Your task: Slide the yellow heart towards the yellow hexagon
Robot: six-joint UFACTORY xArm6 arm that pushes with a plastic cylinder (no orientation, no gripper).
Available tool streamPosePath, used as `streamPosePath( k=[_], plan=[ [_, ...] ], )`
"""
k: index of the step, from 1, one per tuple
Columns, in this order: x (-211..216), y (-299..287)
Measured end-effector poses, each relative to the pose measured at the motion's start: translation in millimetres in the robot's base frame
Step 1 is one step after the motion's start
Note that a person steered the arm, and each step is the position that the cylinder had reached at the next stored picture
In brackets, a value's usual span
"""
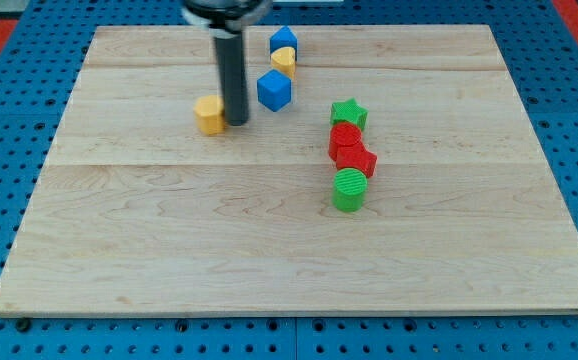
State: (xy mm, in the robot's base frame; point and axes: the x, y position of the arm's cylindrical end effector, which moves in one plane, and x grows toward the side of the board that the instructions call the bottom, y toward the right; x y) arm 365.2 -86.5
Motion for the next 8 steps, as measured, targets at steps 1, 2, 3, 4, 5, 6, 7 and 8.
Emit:
streamPosePath(
  k=[1, 2, 3, 4, 5, 6, 7, 8],
  plan=[
    [-15, 3],
    [16, 46],
    [-6, 121],
    [-35, 149],
    [-56, 149],
    [-73, 149],
    [-86, 129],
    [-81, 56]
  ],
)
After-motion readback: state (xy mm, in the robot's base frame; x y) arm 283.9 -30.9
